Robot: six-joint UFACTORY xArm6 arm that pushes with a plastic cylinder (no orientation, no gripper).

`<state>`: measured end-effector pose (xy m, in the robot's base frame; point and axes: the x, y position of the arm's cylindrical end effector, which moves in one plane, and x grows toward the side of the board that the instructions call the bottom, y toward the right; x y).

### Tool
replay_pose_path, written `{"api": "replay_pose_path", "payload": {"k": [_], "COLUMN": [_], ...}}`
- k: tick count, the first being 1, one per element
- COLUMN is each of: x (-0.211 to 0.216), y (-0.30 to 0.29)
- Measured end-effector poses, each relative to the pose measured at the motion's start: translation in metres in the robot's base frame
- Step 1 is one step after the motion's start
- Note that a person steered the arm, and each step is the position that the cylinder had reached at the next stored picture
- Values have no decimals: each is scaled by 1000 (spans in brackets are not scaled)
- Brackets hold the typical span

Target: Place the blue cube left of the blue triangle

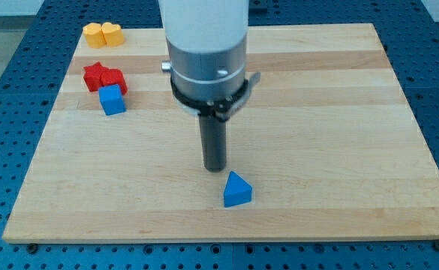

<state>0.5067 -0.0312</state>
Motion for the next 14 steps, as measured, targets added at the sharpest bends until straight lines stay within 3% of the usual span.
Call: {"api": "replay_pose_path", "payload": {"k": [1, 2, 3, 4, 5, 7, 8, 10, 13, 14], "x": [-12, -6, -39, -96, -134, -146, -135, -41, -50, -14], "y": [-66, -168, -238, -259, -258, -185, -152, -150, -170, -172]}}
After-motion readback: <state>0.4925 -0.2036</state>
